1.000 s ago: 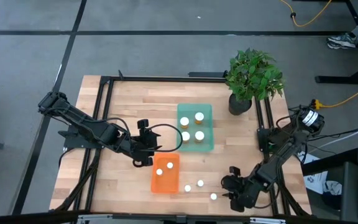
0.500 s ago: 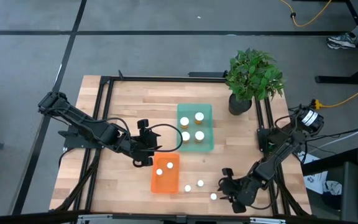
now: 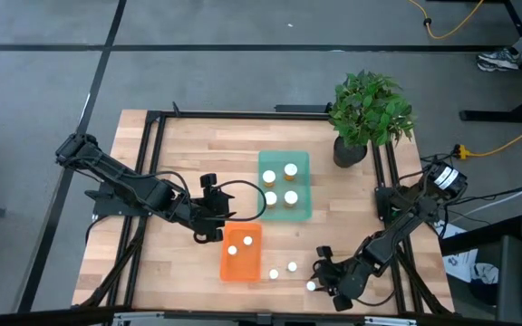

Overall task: Pick and place medicine bottles into bin by pill shape (circle, oval)
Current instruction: Put the small pink pill bottle into the orange bin

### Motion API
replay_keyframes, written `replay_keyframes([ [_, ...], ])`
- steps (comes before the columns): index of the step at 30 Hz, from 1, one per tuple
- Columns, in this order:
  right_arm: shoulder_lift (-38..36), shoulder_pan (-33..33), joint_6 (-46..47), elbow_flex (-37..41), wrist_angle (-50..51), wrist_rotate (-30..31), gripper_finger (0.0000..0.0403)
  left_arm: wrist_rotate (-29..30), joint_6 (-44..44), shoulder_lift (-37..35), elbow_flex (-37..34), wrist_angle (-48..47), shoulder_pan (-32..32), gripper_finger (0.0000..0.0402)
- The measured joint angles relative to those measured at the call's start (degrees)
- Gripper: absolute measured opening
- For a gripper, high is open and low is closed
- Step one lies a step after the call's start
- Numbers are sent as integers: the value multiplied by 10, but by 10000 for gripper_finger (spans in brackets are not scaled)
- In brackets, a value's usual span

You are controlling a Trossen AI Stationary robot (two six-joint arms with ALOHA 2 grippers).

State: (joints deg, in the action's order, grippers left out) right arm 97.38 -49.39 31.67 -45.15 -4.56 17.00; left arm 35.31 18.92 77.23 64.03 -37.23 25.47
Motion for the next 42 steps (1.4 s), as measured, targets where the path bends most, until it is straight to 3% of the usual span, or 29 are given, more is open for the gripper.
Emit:
replay_keyframes([
  [34, 35, 18, -65, -1, -99, -16, 160, 0, 0, 0, 0, 2, 0, 195],
  [42, 34, 25, -62, -1, -99, -16, 114, 0, 0, 0, 0, 2, 0, 195],
])
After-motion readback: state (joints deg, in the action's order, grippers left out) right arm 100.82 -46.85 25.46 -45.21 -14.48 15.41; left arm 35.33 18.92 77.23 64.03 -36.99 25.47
